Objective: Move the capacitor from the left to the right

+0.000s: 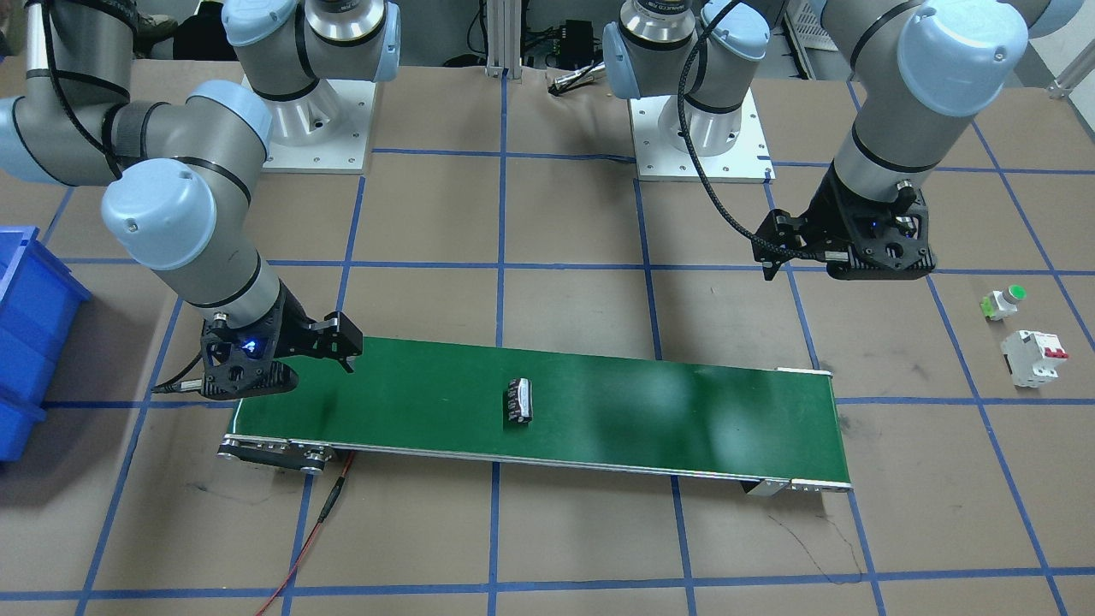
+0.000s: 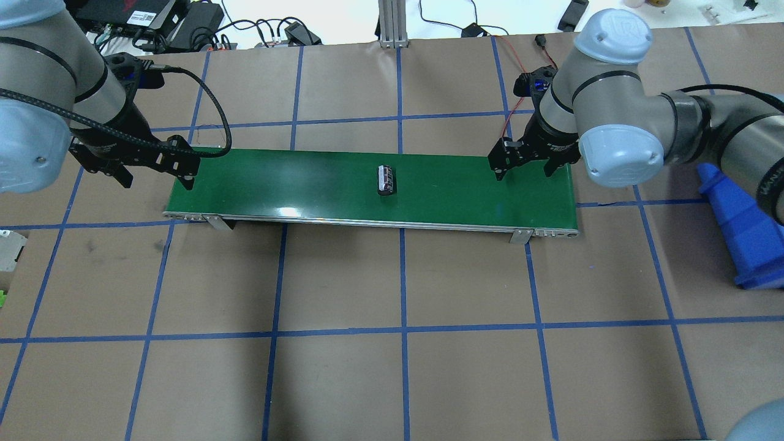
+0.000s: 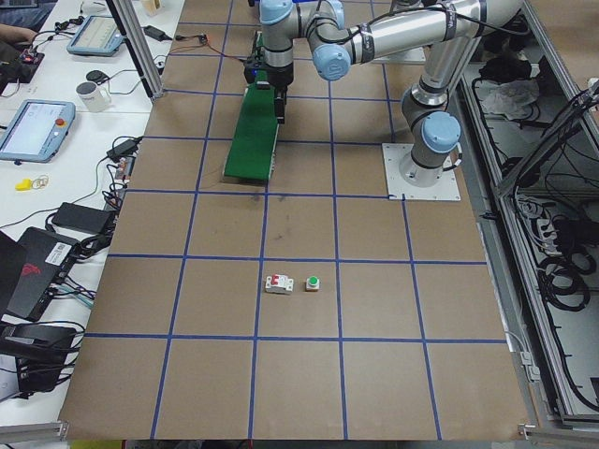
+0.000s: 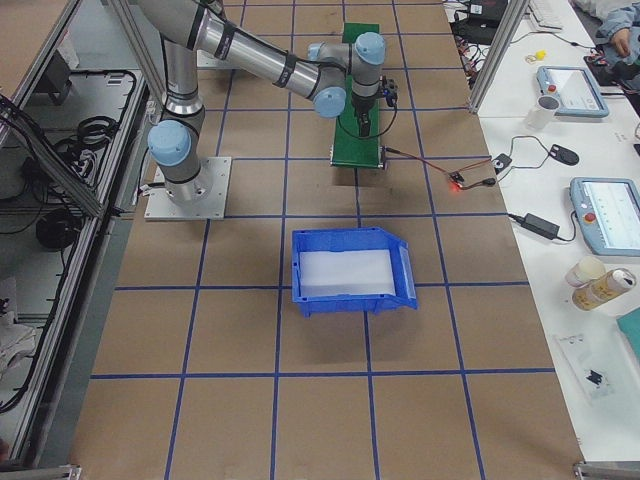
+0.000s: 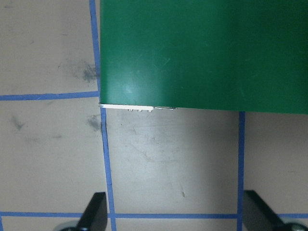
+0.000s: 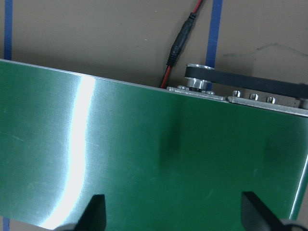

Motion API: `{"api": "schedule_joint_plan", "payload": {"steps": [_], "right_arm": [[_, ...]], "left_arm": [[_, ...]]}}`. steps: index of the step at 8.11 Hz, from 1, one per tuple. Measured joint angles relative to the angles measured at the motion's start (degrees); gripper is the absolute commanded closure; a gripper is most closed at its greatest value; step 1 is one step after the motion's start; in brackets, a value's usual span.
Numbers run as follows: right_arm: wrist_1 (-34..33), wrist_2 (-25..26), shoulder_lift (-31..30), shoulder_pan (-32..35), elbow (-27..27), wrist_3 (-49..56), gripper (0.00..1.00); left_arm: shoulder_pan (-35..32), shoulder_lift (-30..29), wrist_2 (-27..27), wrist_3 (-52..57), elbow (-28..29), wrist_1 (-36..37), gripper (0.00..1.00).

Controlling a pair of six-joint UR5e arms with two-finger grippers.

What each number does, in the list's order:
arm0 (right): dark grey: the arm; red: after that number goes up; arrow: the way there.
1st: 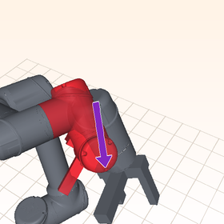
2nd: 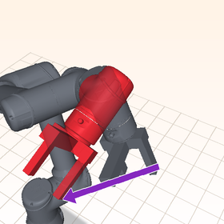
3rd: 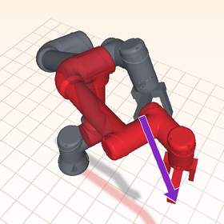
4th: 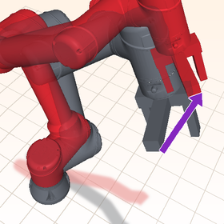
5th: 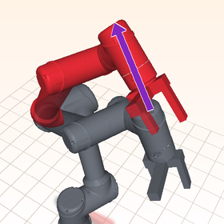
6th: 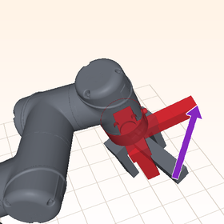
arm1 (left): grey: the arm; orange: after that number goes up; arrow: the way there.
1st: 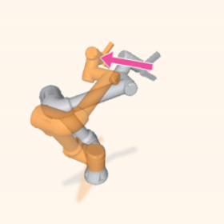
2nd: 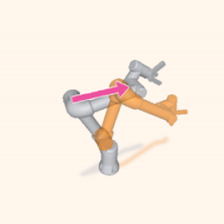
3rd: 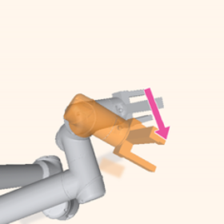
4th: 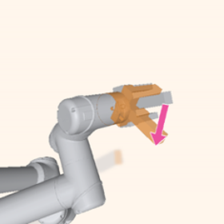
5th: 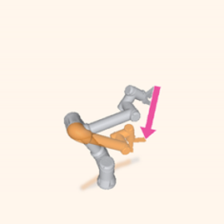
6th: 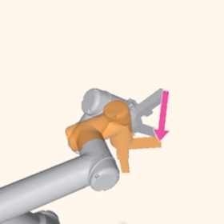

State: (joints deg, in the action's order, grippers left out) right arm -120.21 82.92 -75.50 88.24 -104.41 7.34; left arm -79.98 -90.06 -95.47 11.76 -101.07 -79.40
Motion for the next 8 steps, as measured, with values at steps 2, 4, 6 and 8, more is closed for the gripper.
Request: {"api": "schedule_joint_plan", "payload": {"steps": [2,4,6,8], "right_arm": [[-0.2,-0.2,0.1,0.0,0.0,0.0,0.01],[-0.9,-1.1,0.3,0.0,0.0,-0.3,0.01],[-2.4,-1.3,0.5,0.1,-0.1,-1.0,0.01],[-3.0,-1.4,0.6,0.1,-0.1,-1.6,0.0]], "left_arm": [[0.0,-0.1,-0.1,0.0,0.0,0.0,0.0],[0.0,-0.1,0.0,0.0,0.0,0.1,0.0],[0.0,-0.1,0.0,0.0,0.1,0.1,0.0],[0.0,-0.1,0.0,0.0,0.0,0.1,0.0]]}}
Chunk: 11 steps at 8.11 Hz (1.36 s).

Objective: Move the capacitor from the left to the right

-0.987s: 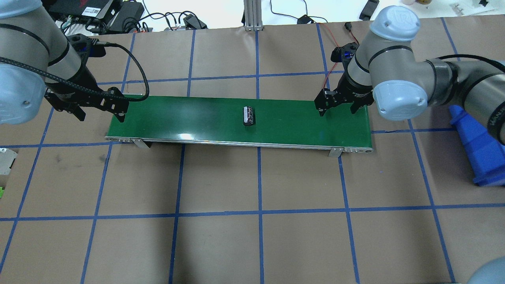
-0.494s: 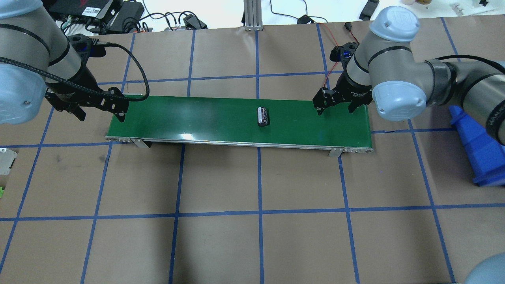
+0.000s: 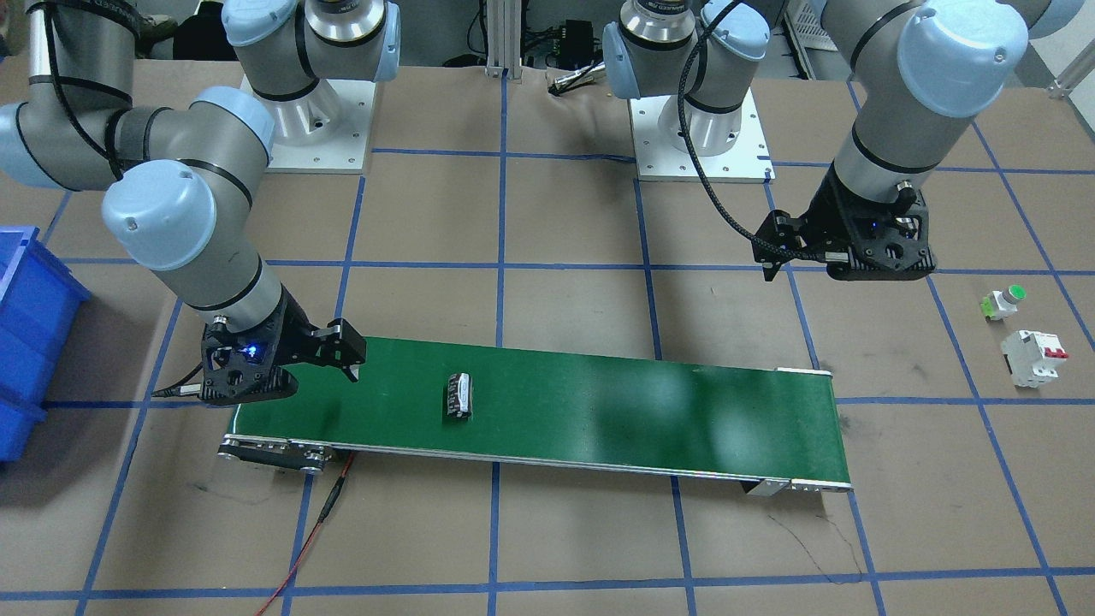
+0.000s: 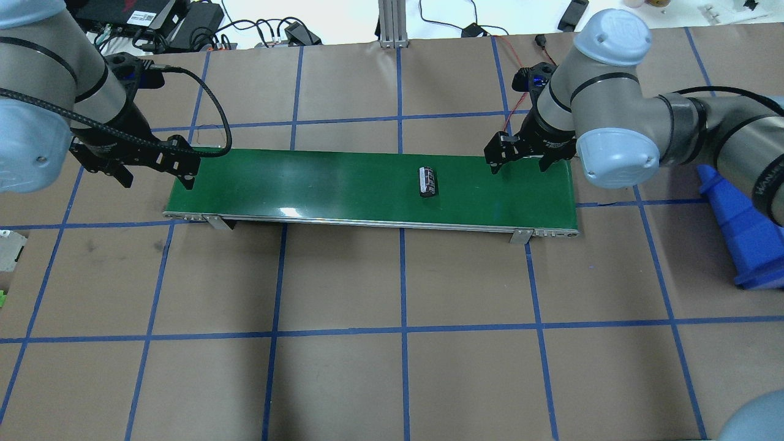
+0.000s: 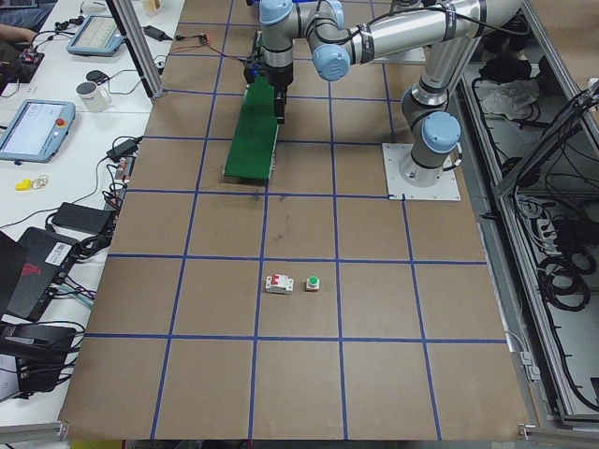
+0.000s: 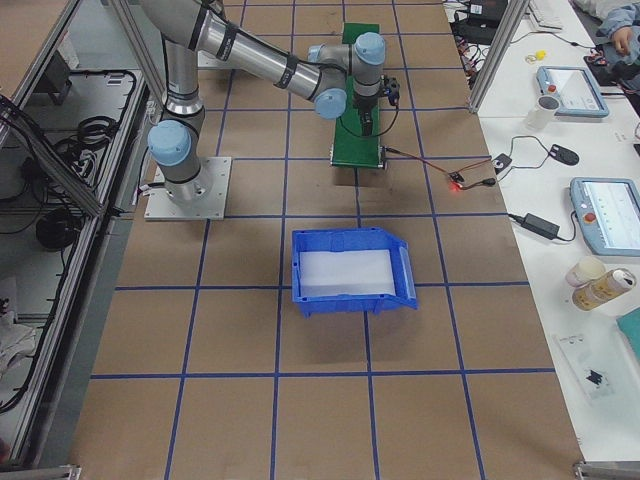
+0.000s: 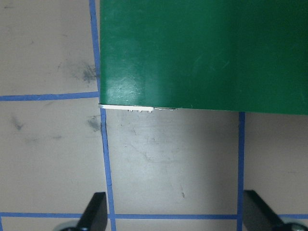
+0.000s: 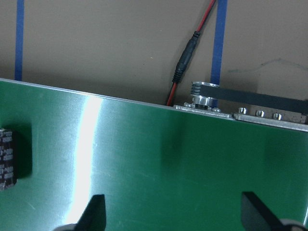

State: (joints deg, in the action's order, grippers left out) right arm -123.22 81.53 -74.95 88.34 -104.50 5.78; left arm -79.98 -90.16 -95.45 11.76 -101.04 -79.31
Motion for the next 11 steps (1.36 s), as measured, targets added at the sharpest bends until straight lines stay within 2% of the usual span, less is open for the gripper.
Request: {"api": "schedule_joint_plan", "payload": {"steps": [9,11], "right_arm": [[-1.7,0.3,0.8,0.4,0.0,-1.6,0.01],[-1.6,0.4,1.1,0.4,0.0,-1.5,0.09]], "left_arm": [[0.0,0.0,-0.1,0.0,0.0,0.0,0.0],[0.0,0.1,-0.1,0.1,-0.1,0.0,0.0]]}}
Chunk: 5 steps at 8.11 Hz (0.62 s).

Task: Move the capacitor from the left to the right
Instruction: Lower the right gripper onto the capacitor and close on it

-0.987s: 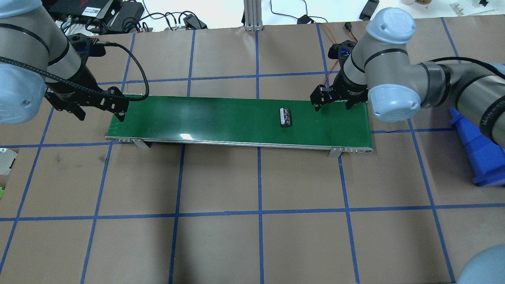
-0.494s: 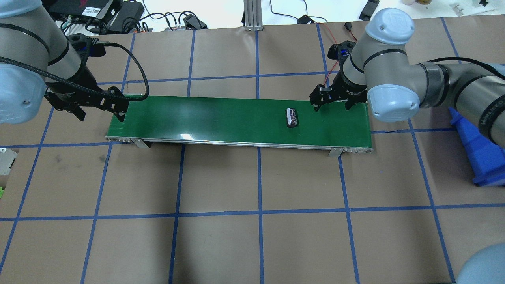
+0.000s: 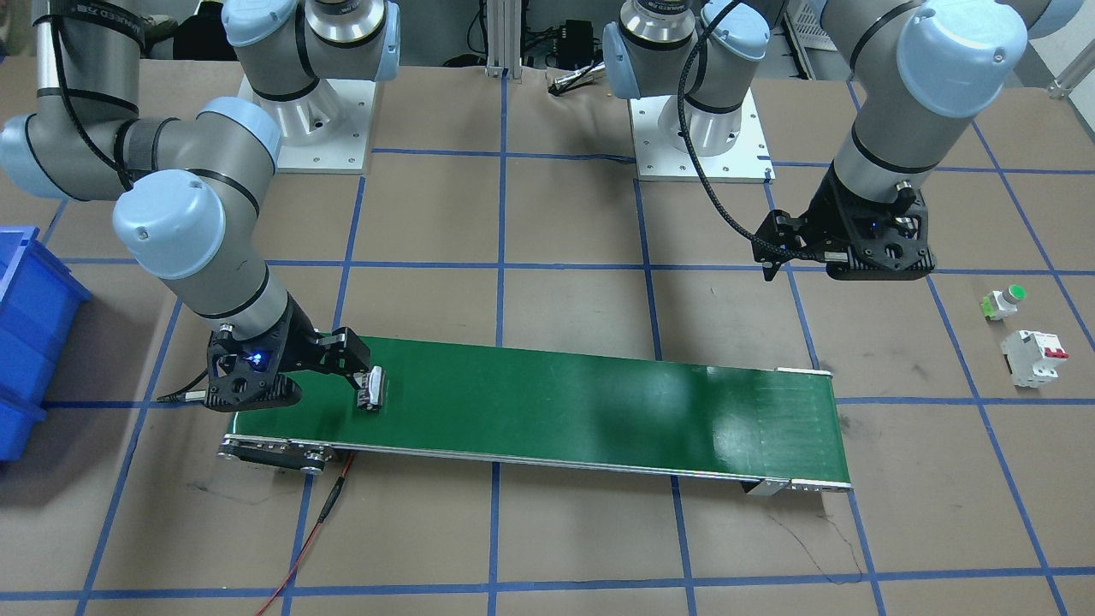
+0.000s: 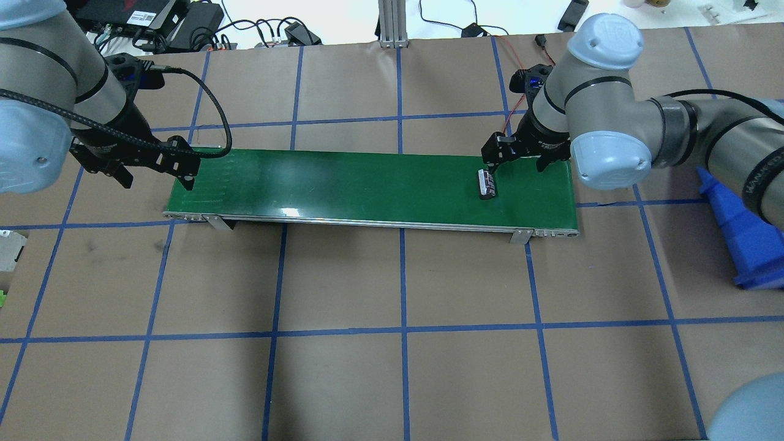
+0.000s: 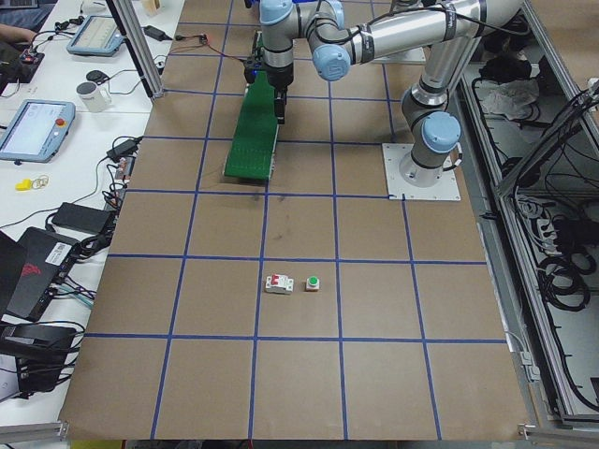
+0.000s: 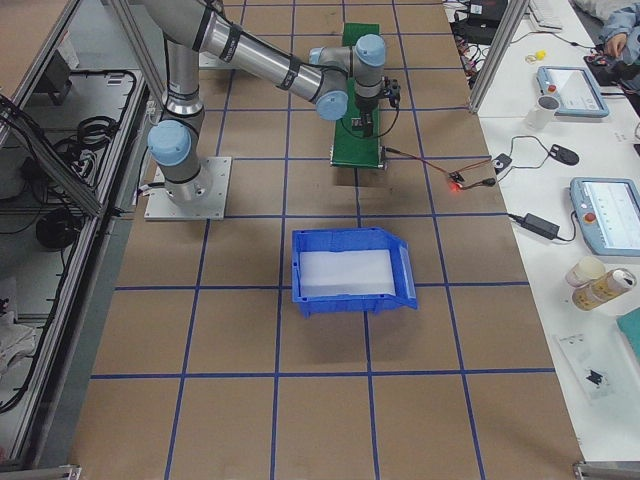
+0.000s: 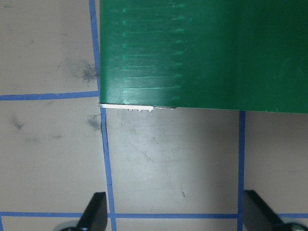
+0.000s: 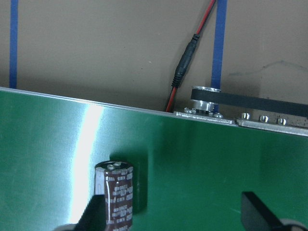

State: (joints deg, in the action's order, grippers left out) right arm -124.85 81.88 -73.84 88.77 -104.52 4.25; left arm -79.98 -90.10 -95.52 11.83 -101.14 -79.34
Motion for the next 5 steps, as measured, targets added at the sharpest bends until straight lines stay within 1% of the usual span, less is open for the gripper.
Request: {"api": "schedule_joint_plan", "payload": {"steps": [1,2,3,4,5], "right_arm": [[0.0,0.4,0.1,0.0,-0.1,0.2,0.11],[0.1,0.8,0.4,0.0,-0.3,0.4,0.16],[0.4,1.2,0.6,0.0,-0.5,0.6,0.28],[1.6,2.5,0.8,0.0,-0.5,0.6,0.58],[3.1,3.9,0.9,0.0,-0.5,0.6,0.8]], "left_arm": [[0.0,0.1,0.0,0.0,-0.1,0.0,0.0],[0.0,0.1,0.0,0.1,-0.1,0.0,0.0],[0.0,0.1,0.0,0.1,-0.1,0.0,0.0],[0.0,0.2,0.0,0.1,-0.1,0.0,0.0],[0.0,0.2,0.0,0.1,-0.1,0.0,0.0]]}}
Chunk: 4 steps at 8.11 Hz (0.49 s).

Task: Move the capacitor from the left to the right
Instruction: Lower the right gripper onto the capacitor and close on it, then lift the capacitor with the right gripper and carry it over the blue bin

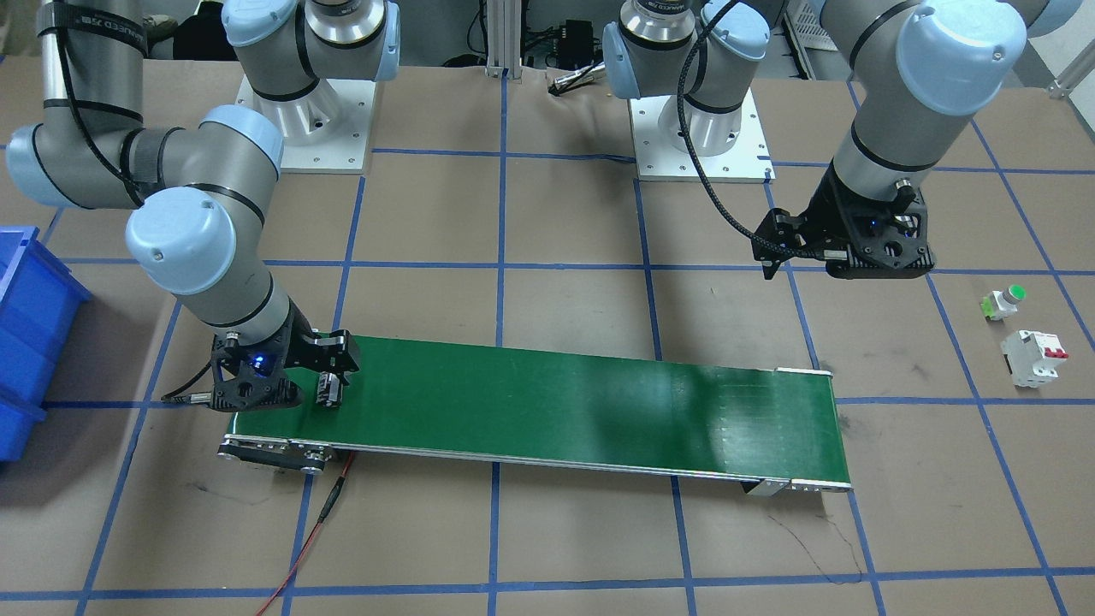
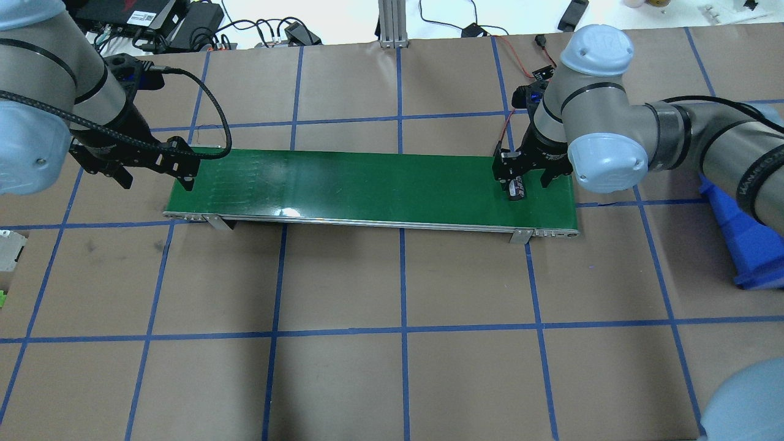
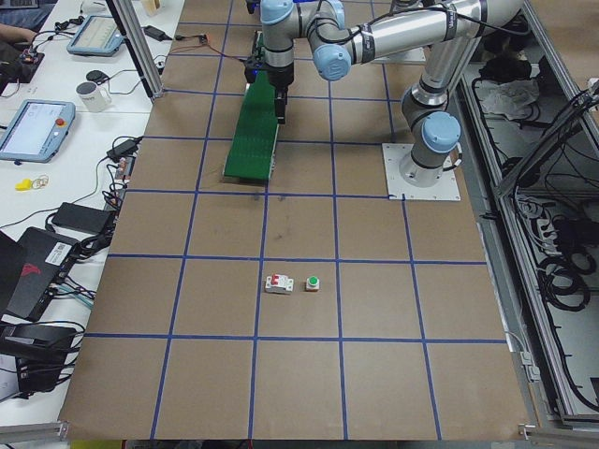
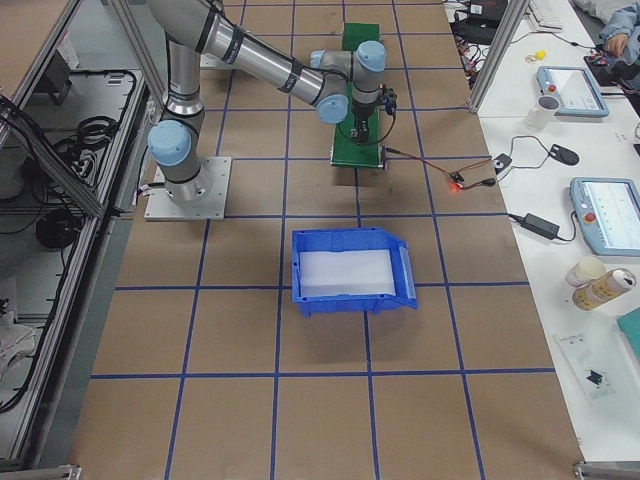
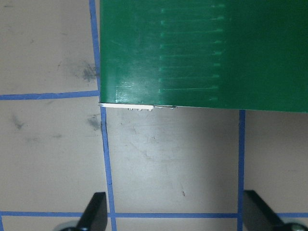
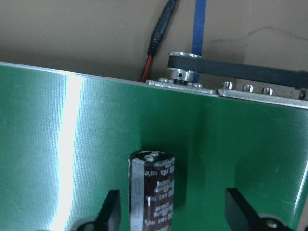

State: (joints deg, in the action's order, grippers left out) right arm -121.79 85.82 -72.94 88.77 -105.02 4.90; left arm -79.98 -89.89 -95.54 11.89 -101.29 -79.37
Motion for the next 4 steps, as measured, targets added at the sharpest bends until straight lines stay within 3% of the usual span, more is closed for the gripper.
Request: {"api": "schedule_joint_plan", "payload": {"steps": [1,2,4], "right_arm": [[1.3,1.2,0.0,-0.1,0.1,0.0,0.94],[3.4,2.0,0.0,-0.2,0.2,0.0,1.0],[5.9,3.2,-0.5,-0.7,0.7,0.4,1.0]], "left_arm": [[0.0,0.0,0.0,0.0,0.0,0.0,0.0],[0.0,0.0,0.0,-0.1,0.0,0.0,0.0],[0.0,-0.1,0.0,-0.1,0.1,0.1,0.0]]}}
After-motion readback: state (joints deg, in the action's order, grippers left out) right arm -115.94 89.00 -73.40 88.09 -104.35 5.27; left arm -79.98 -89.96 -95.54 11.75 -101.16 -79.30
